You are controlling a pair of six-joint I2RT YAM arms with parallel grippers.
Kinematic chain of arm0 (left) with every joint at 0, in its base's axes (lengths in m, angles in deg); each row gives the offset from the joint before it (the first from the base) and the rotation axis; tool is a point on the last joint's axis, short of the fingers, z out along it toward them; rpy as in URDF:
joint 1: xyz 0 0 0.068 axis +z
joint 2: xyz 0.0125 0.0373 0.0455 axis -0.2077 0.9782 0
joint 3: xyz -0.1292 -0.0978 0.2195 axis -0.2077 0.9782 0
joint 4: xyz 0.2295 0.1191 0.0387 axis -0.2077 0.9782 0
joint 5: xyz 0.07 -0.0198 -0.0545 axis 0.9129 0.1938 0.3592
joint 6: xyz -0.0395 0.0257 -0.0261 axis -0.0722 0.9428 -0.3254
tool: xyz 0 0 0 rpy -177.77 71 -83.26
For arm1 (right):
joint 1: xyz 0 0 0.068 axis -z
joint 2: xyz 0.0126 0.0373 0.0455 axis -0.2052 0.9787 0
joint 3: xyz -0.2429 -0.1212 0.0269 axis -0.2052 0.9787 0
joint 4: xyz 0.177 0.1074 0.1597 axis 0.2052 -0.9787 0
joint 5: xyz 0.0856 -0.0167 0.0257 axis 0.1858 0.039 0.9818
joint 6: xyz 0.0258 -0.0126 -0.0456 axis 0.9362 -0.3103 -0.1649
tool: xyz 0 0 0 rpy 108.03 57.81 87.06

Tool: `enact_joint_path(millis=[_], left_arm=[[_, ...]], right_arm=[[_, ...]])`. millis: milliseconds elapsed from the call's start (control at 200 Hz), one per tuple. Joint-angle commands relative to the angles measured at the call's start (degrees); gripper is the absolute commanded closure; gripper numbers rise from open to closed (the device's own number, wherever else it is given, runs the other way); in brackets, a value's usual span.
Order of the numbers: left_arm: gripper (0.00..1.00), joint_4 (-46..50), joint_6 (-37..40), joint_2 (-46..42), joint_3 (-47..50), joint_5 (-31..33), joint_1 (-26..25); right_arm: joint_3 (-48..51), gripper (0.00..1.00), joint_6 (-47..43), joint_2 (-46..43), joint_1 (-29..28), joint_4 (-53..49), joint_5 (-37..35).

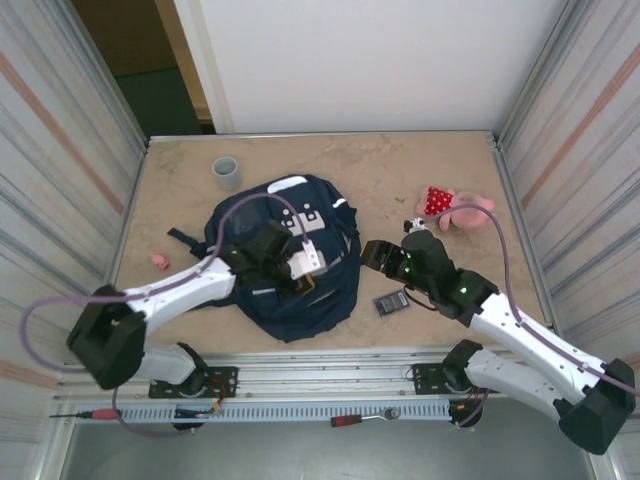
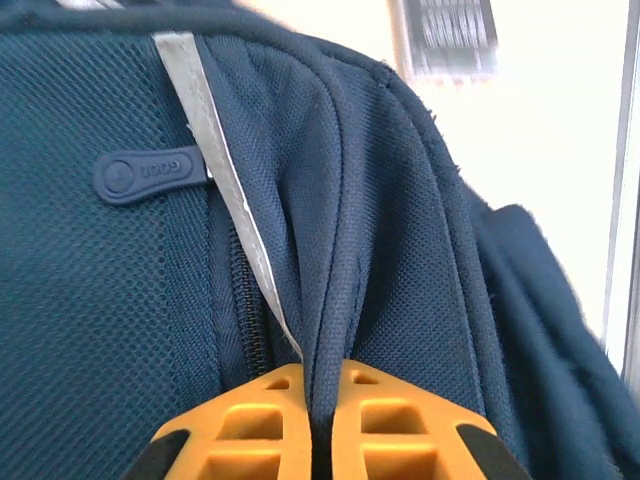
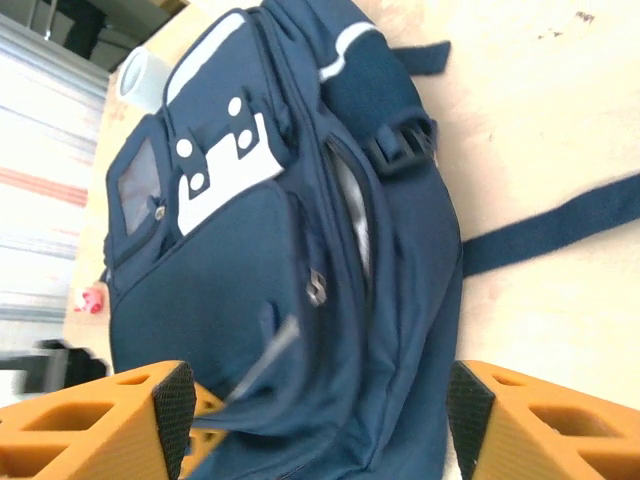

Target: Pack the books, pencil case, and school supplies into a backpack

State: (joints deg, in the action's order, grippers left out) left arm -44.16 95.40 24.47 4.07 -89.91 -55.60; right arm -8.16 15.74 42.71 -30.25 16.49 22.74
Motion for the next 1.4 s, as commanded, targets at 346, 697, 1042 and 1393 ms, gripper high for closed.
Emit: enact_joint_path(millis=[346, 697, 1042, 1393], left_arm=[[0.32, 1.31, -12.11, -8.15, -5.11, -4.19, 6.01], [0.27, 2.94, -34.32, -26.16, 4.44, -4.57, 26.56], [0.27, 3.15, -44.14, -30.28, 11.04, -6.14, 37.55], [0.28, 8.48, -23.77, -26.68, 5.65, -5.99, 38.59]], right_arm=[[-5.31, 0.29, -37.02, 5.18, -10.49, -0.17, -2.97], [-26.09, 0.25, -65.58, 38.52, -28.80, -11.16, -6.89], [-32.14, 0.27, -76.03, 54.60, -33.42, -17.39, -4.24], [-27.77, 1.00, -79.36, 42.88, -29.64, -15.96, -5.65]])
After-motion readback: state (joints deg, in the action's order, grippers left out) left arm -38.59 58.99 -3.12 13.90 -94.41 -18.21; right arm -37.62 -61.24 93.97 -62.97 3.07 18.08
